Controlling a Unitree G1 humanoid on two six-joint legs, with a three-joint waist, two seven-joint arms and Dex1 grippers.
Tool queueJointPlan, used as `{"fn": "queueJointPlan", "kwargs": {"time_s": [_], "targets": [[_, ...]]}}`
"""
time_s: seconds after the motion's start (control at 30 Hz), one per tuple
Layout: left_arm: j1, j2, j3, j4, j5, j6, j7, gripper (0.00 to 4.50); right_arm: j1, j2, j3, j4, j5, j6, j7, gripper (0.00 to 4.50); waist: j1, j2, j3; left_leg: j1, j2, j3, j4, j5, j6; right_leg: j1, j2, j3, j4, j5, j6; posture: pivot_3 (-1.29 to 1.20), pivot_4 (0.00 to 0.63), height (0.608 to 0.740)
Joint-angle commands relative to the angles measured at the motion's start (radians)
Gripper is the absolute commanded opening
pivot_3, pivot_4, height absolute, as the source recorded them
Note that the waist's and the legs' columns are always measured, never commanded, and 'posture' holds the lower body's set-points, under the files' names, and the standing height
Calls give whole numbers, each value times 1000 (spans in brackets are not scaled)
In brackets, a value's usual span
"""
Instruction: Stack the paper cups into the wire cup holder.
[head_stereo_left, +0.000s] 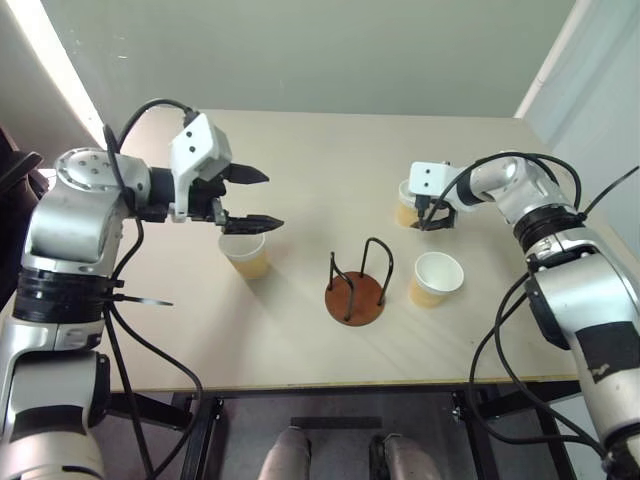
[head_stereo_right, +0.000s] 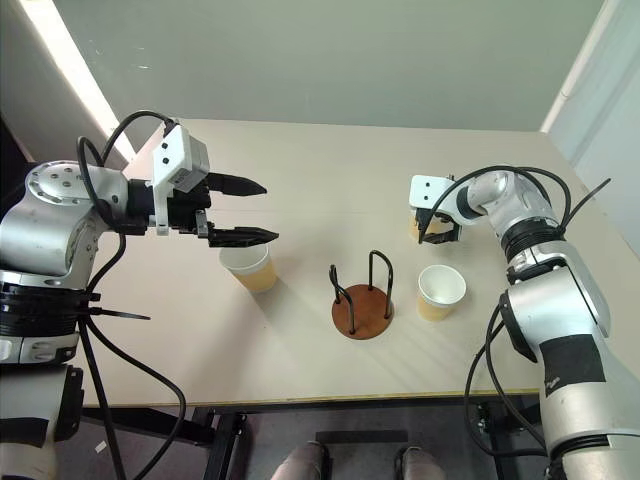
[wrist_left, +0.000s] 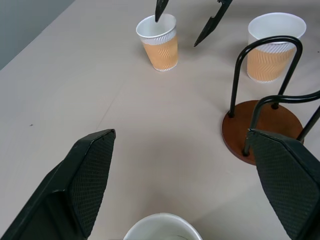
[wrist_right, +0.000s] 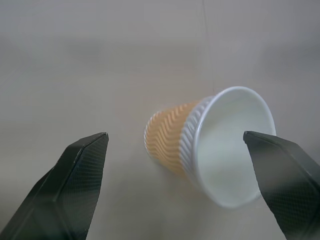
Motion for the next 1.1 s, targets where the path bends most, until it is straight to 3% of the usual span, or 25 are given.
{"fn": "queueJointPlan", "kwargs": {"time_s": [0.03,0.27,0.33,0.43,0.7,0.73,1.0,1.1], "targets": [[-4,20,34,-37,-9,3,11,4485,-42,7,7,9,-35,-7,-36,4500,0,0,0,0,0,0,0,0,0,0,0,0,0,0,0,0,150,740],[5,20,26,-43,-9,-4,14,4485,-52,27,24,34,-95,6,-91,4500,-1,0,0,0,0,0,0,0,0,0,0,0,0,0,0,0,150,740],[7,18,23,-45,-11,-4,10,4500,-56,32,22,40,-103,10,-99,4130,-1,1,0,0,0,0,0,0,0,0,0,0,0,0,0,0,150,740],[8,15,18,-49,-13,-2,4,4500,-58,37,19,45,-111,14,-102,3225,-1,1,0,0,0,0,0,0,0,-1,0,0,0,0,0,0,150,740],[12,16,0,-46,-6,-16,-20,4500,-60,46,12,50,-111,17,-60,209,-1,1,1,0,0,0,0,0,0,-1,0,0,0,0,0,0,150,740],[12,17,-3,-41,-3,-20,-22,4500,-60,45,12,50,-111,16,-57,33,-1,1,1,0,0,0,0,0,0,-1,0,0,0,0,0,0,150,740],[20,15,-7,-49,-13,-15,-41,4500,-65,23,-3,36,-92,3,2,33,-1,3,2,0,0,0,0,0,0,-1,0,0,0,0,0,0,150,740],[21,27,6,-62,-46,13,-77,4500,-90,-3,-62,-19,-9,-29,150,33,-1,4,2,0,0,0,0,0,0,-1,0,0,0,0,0,0,150,740]]}}
